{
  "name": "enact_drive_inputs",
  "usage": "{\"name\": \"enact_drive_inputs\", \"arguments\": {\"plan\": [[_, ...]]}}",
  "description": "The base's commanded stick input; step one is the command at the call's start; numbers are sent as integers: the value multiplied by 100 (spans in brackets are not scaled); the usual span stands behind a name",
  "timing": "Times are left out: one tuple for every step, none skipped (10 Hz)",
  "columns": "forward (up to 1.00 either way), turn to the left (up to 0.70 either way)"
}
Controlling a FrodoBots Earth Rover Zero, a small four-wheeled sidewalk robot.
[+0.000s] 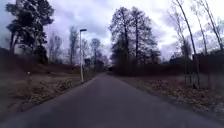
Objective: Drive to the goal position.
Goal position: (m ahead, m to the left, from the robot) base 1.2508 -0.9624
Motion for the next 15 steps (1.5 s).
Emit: {"name": "enact_drive_inputs", "arguments": {"plan": [[50, 0], [50, 0], [50, 0], [50, 0], [50, 0], [46, 0], [45, 0], [50, 0], [50, 0], [50, 0], [50, 0], [50, 0], [50, 0], [50, 0], [50, 0]]}}
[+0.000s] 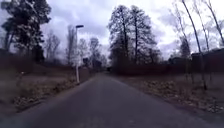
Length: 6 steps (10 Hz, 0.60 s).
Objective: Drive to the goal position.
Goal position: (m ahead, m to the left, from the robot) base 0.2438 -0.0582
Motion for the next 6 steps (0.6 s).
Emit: {"name": "enact_drive_inputs", "arguments": {"plan": [[50, 0], [50, 0], [50, 0], [50, 0], [50, 0], [50, 0]]}}
